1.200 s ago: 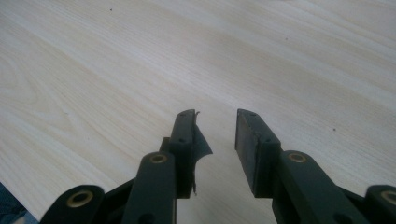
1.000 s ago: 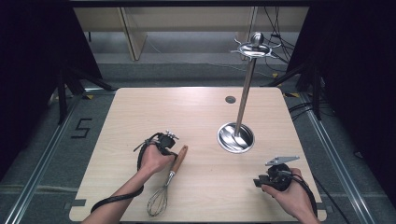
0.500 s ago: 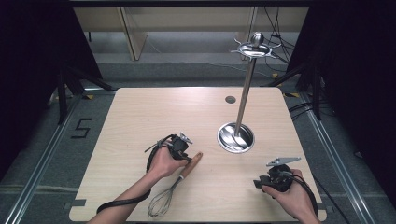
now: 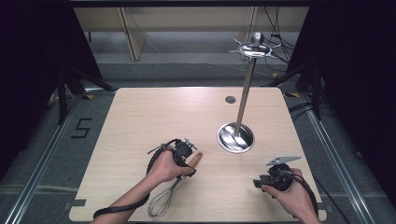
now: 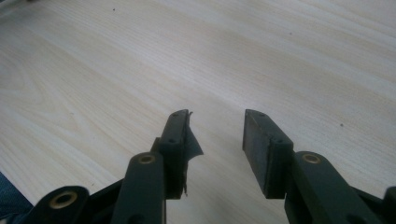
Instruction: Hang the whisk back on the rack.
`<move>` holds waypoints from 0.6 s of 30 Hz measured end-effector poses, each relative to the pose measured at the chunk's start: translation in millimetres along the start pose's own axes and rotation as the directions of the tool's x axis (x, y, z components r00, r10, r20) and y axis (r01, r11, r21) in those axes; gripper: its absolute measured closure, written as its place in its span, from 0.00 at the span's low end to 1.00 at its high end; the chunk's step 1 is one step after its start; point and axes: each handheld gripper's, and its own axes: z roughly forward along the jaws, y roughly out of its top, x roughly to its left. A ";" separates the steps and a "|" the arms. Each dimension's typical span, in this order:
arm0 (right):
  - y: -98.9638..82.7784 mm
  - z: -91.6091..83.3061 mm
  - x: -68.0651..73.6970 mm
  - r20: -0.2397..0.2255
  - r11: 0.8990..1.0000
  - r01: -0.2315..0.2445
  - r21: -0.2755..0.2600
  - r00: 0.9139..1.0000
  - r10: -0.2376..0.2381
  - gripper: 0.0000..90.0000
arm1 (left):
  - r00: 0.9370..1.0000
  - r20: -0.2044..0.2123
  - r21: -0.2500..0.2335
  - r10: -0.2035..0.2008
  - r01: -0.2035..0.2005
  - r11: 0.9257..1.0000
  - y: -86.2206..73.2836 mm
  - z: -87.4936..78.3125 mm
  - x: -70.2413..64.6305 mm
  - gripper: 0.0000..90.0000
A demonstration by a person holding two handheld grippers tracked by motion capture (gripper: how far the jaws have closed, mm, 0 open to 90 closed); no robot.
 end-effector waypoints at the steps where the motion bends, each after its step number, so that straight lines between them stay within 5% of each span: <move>1: 0.1 0.0 -0.1 -0.001 1.000 0.002 0.000 1.000 -0.002 0.68 | 1.000 -0.004 0.006 0.004 -0.004 1.000 0.1 1.9 0.4 0.43; 13: -0.4 0.5 2.9 -0.001 1.000 0.014 0.002 1.000 -0.014 0.67 | 1.000 -0.007 0.150 -0.001 0.002 0.989 4.9 21.6 -0.6 0.52; 18: 0.9 2.8 3.8 -0.002 1.000 0.020 0.013 1.000 -0.020 0.67 | 0.999 -0.053 0.188 -0.005 0.015 0.982 11.1 23.1 -3.9 0.63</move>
